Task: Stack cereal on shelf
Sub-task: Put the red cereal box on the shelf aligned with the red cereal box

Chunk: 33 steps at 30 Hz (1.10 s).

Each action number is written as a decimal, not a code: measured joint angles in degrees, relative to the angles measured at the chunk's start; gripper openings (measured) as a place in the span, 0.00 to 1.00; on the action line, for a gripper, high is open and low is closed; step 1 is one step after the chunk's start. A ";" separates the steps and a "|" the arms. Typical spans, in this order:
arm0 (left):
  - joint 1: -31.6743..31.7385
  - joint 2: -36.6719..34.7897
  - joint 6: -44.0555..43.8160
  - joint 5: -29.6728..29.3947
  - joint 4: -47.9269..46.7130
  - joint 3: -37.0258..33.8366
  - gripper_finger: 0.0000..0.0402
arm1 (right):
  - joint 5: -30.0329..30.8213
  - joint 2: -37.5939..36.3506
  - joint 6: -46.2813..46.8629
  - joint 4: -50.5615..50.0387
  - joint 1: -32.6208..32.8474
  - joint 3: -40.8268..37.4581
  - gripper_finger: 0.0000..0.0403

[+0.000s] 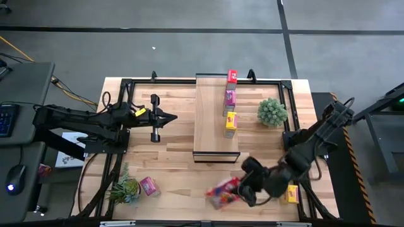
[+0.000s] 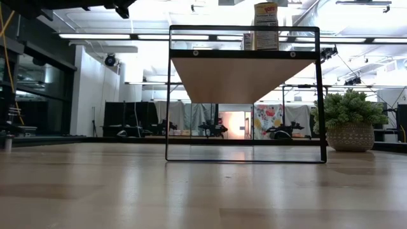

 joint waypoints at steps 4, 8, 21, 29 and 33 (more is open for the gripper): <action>0.00 -1.31 -0.01 -0.01 -0.19 0.00 0.00 | 0.17 -0.30 -17.79 0.19 -6.76 4.68 0.37; 0.00 -4.16 0.03 -0.40 -3.27 0.00 0.00 | 1.61 0.22 -29.68 -6.61 -16.33 13.45 0.37; 0.00 -8.62 0.01 -1.53 -9.13 0.00 0.00 | 8.86 10.92 -37.28 -30.01 -45.54 41.18 0.37; -0.02 -8.58 -0.56 -1.53 -9.24 -0.02 0.00 | 1.53 20.61 -34.04 -38.68 -54.25 46.62 0.37; -0.02 -8.58 -0.56 -1.53 -9.24 -0.02 0.00 | 1.64 23.61 -32.97 -43.24 -56.34 48.29 0.37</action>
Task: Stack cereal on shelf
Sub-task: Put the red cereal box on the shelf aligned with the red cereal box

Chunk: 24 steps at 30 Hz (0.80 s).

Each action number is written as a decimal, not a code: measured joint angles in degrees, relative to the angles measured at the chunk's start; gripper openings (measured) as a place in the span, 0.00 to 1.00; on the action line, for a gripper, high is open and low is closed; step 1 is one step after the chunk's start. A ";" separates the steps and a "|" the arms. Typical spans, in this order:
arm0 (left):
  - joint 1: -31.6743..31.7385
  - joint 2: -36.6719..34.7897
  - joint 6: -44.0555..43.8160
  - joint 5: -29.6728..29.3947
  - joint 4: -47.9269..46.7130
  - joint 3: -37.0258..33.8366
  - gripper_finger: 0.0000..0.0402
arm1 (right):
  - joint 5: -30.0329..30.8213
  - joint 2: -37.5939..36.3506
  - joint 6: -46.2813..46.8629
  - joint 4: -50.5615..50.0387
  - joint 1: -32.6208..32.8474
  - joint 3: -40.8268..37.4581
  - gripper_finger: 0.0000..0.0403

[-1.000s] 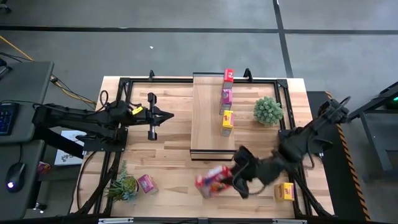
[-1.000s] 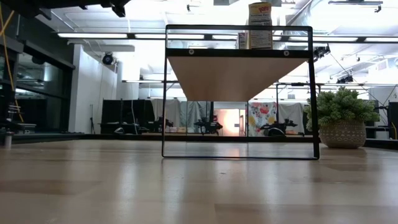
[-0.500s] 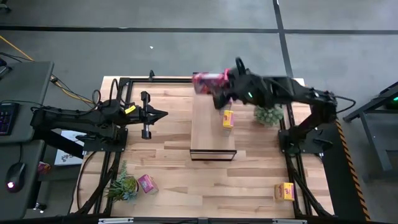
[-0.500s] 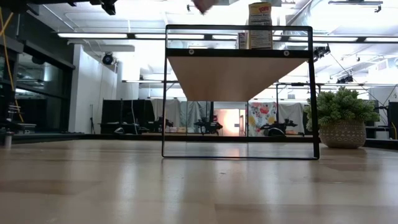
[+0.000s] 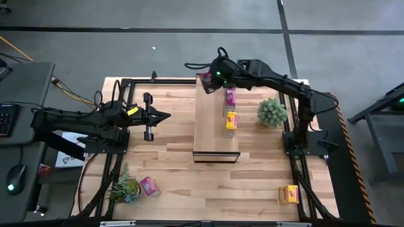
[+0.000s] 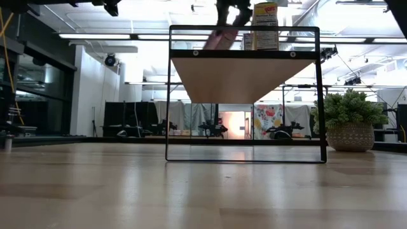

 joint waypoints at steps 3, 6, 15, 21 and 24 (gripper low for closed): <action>0.00 0.00 -0.01 0.00 -0.06 0.00 0.00 | 0.43 0.96 1.82 -1.65 -0.65 0.11 0.37; 0.00 0.00 0.00 0.00 -0.20 0.00 0.00 | 0.24 1.69 2.66 -3.55 -1.25 0.18 0.37; 0.00 0.00 0.02 0.00 -0.09 0.00 0.00 | 1.56 2.39 5.79 -7.25 -1.69 0.14 0.37; 0.00 0.00 0.04 0.00 -0.08 -0.02 0.00 | 1.02 2.44 5.48 -7.25 -1.64 0.14 0.37; 0.00 0.00 0.04 0.02 -0.07 -0.02 0.00 | 1.01 2.44 4.38 -7.25 -1.64 0.14 0.37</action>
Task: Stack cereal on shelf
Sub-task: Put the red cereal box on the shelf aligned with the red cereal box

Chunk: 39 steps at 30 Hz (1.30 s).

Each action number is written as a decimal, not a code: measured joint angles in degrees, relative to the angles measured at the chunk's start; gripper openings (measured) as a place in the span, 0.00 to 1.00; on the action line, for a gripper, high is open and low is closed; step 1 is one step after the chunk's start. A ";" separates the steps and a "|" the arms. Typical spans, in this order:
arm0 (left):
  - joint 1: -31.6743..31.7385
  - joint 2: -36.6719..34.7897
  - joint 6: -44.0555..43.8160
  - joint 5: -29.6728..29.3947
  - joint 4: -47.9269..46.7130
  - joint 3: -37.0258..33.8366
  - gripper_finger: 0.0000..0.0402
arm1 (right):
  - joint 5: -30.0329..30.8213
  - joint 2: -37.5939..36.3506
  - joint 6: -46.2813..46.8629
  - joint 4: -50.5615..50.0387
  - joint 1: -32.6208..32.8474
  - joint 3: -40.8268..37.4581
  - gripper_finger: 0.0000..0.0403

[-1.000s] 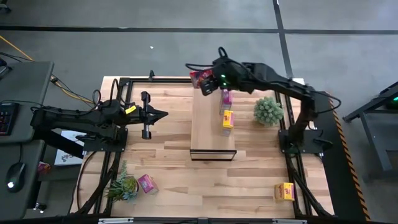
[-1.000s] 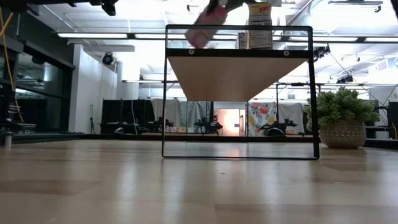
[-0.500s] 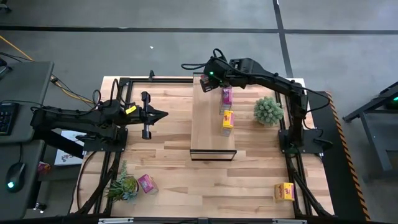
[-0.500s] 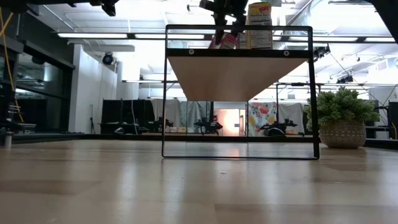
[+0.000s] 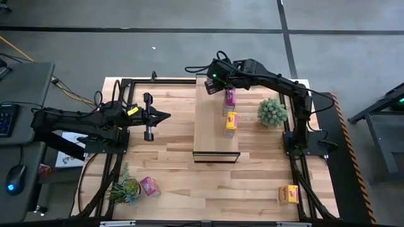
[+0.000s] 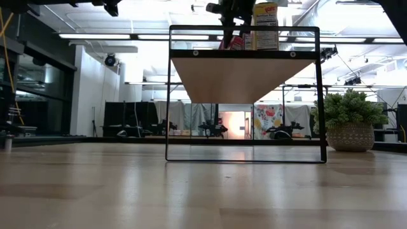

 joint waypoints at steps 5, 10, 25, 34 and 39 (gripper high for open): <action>0.00 0.00 0.00 0.00 0.00 0.00 0.00 | -0.94 0.00 -0.52 0.01 0.00 0.00 0.37; 0.01 0.00 0.00 0.00 0.00 0.00 0.00 | -1.91 0.00 -0.54 0.02 0.00 0.00 0.37; 0.00 0.00 -0.04 0.00 0.00 0.00 0.00 | -2.47 0.00 -0.54 0.02 0.00 -0.04 0.41; 0.01 0.00 -0.07 0.00 0.00 0.00 0.00 | -2.41 0.00 -0.99 -0.02 0.00 -0.04 0.52; 0.00 0.00 -0.09 0.00 0.00 0.00 0.00 | -2.40 0.00 -0.99 0.16 0.00 -0.04 0.55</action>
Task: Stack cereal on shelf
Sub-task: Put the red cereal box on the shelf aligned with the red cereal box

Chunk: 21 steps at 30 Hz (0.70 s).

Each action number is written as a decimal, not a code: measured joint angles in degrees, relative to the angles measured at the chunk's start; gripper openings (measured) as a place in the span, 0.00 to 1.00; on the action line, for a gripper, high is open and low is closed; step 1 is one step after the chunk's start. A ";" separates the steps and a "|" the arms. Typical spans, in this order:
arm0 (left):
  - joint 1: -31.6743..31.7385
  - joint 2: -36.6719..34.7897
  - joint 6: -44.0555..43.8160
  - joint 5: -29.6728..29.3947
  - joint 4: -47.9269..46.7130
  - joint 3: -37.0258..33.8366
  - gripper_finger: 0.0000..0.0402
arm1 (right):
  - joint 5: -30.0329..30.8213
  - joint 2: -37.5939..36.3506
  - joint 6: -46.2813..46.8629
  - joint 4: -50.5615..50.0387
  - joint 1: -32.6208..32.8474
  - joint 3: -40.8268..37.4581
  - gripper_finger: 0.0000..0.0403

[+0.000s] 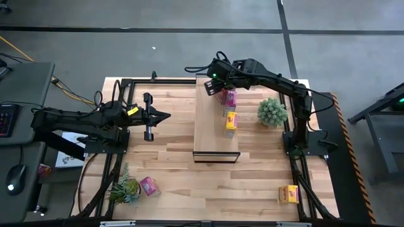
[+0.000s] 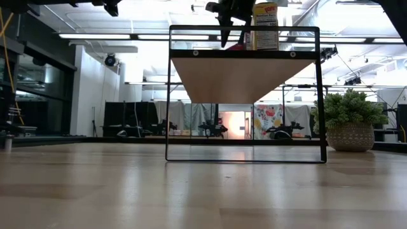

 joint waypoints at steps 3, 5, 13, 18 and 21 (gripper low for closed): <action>0.00 0.00 0.02 0.00 0.00 0.00 0.00 | 0.01 0.00 -0.54 1.33 0.00 0.00 0.55; 0.00 0.00 0.02 0.00 0.00 0.00 0.00 | 0.04 0.00 -1.75 3.02 0.00 0.00 0.55; 0.00 0.00 0.04 0.00 -0.57 0.00 0.00 | 0.95 -0.91 -8.67 8.22 0.00 -0.02 0.55; 0.00 0.02 0.07 0.00 -0.92 0.00 0.00 | 1.00 -2.82 -10.57 3.98 1.15 -0.02 0.45; 0.02 0.02 0.07 0.00 -0.87 0.00 0.00 | 0.57 -4.46 -10.75 2.09 2.61 -0.02 0.28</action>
